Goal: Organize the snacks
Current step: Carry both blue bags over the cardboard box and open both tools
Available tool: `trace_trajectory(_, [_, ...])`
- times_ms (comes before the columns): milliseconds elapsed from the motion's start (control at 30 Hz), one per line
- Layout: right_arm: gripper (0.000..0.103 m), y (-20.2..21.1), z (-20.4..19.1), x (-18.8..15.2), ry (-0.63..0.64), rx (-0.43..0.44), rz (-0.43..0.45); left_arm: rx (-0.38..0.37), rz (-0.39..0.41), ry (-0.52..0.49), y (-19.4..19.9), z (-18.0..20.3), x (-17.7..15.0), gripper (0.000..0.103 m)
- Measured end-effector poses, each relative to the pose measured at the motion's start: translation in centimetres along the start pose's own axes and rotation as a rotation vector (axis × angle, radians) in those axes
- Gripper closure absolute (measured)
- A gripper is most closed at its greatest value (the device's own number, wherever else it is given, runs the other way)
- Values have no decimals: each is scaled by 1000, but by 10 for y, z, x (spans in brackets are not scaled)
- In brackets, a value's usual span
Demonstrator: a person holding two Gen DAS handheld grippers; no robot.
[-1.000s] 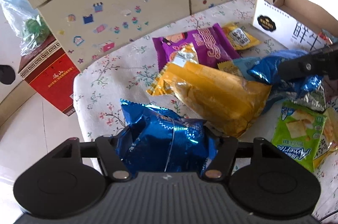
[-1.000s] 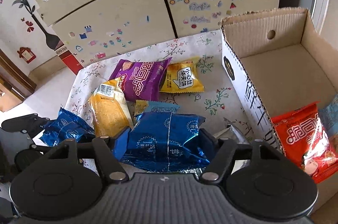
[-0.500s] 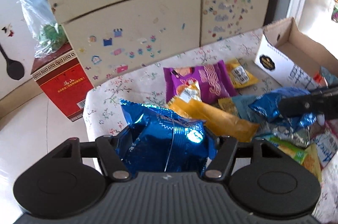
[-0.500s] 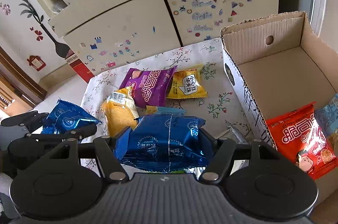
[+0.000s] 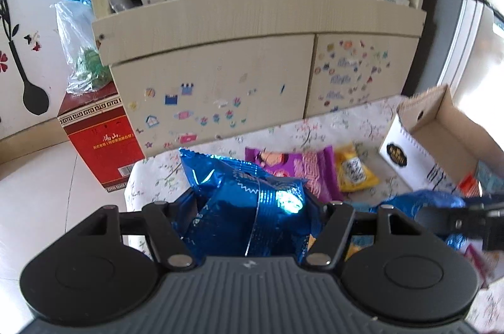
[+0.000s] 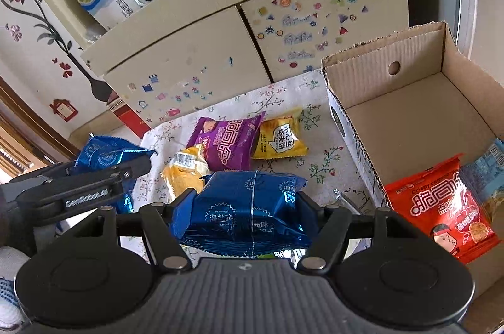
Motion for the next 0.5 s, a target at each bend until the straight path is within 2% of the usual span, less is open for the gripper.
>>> trace_trajectory(233, [30, 18, 8, 7, -43, 22, 39, 7, 44, 19, 1, 14, 12, 36])
trace_trajectory(500, [30, 53, 34, 18, -131, 28, 116, -51, 73, 53, 0, 38, 25, 36])
Point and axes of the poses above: each gripper's, at about its wrist camera, not at the fingertips, and y roughly against the way its jaws point, z to its right, x to its top, the point moved 2 cm from there along -y, roughly the way its jaws point, and after that the axes turned 3 degrees about z, right-handed, at the moved point
